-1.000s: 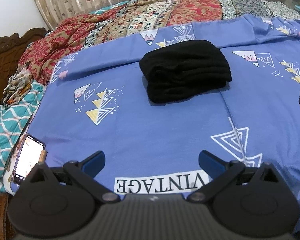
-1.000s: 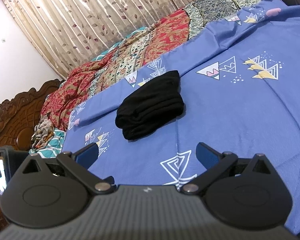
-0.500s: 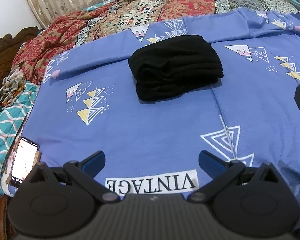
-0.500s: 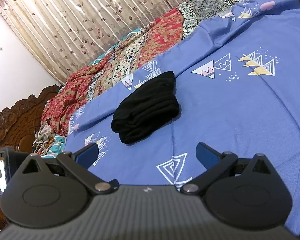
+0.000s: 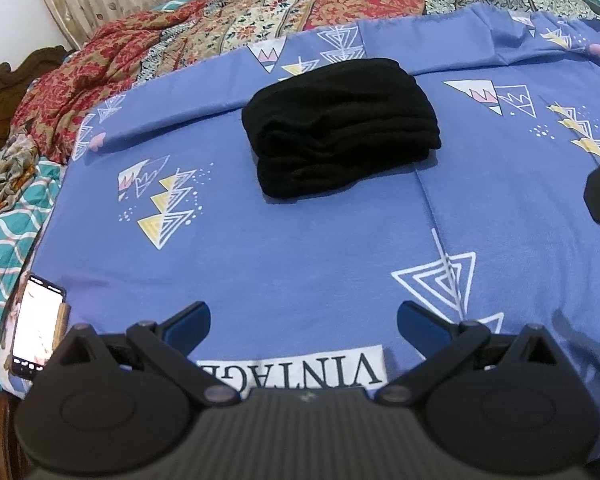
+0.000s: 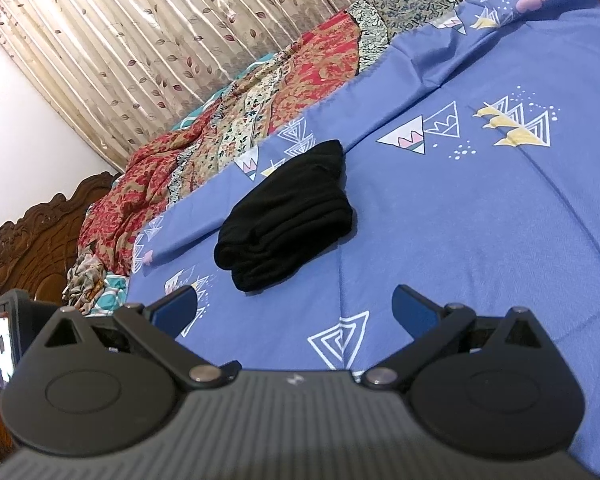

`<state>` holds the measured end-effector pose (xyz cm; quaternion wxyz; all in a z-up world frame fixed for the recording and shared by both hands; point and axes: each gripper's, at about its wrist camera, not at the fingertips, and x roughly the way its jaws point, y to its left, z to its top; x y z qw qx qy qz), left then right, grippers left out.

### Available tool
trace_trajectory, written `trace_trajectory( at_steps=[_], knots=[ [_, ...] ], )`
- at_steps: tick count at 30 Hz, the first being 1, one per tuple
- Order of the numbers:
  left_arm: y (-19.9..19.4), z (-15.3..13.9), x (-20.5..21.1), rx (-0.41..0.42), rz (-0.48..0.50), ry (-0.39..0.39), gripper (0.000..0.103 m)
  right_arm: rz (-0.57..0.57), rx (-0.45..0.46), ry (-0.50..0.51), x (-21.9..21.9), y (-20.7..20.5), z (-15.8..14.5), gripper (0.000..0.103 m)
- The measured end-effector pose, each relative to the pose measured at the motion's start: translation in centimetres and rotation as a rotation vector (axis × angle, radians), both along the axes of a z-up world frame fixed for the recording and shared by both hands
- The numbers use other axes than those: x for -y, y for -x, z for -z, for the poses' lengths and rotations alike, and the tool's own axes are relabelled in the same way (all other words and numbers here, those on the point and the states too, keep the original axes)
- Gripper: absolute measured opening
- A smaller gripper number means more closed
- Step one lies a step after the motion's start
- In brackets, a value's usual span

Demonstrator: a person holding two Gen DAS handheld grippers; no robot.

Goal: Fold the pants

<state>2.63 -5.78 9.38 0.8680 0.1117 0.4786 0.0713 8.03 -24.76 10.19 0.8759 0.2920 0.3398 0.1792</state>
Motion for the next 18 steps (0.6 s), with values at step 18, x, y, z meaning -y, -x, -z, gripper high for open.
trace_trajectory(
  at_steps=[18],
  knots=[
    [-2.3,1.5,0.8,-0.029,0.032,0.058,0.103,0.034,-0.017,0.048,0.6,-1.2,0.5,0.103]
  ],
)
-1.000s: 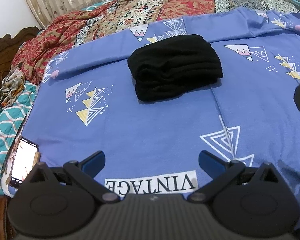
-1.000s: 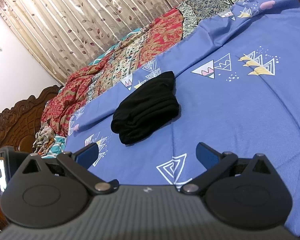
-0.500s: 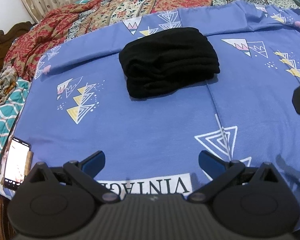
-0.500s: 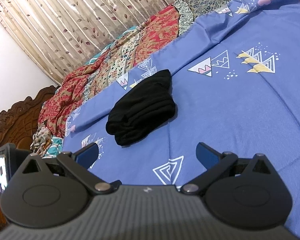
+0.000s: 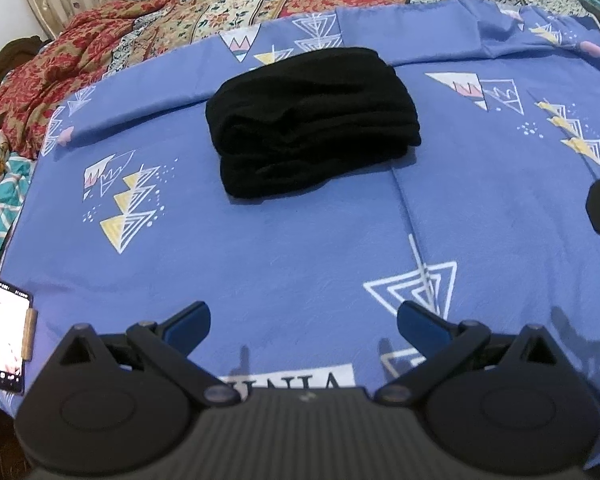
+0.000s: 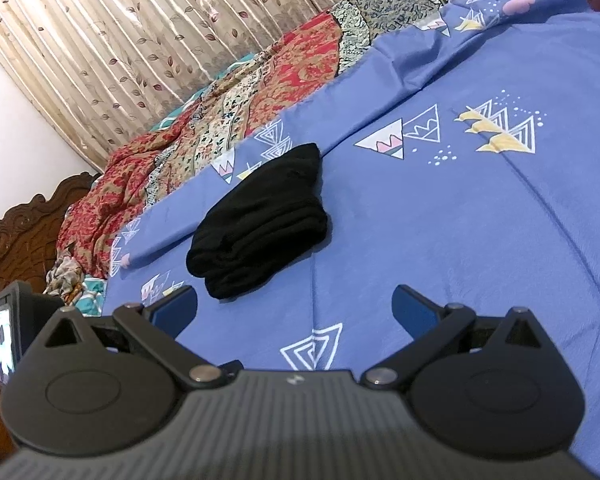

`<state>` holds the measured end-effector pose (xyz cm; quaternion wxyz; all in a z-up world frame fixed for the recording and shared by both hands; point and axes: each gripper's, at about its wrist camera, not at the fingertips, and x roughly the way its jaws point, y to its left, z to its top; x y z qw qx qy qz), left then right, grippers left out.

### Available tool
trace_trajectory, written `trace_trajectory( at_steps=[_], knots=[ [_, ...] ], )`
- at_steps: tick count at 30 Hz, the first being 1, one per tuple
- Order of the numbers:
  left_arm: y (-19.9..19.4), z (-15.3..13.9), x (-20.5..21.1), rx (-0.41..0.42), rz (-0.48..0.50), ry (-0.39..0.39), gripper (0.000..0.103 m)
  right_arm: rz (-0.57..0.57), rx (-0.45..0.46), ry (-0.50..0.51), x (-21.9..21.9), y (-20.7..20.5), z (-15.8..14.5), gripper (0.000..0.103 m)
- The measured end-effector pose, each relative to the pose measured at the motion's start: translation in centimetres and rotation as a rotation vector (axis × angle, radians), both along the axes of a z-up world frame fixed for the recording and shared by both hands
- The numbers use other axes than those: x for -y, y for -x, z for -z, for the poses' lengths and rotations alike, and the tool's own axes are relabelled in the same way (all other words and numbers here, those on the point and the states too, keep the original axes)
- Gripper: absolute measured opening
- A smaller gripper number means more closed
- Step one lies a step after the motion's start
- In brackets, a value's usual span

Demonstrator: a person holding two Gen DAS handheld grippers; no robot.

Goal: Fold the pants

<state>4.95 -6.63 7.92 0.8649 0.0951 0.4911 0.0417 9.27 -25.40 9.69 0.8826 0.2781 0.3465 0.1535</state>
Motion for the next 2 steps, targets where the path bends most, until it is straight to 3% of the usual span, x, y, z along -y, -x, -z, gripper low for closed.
trace_trajectory(
  at_steps=[2],
  knots=[
    [-0.08,-0.06,-0.07,0.012,0.015,0.010,0.103,-0.011,0.021,-0.001,-0.10,-0.12,-0.24,0.103]
  ],
)
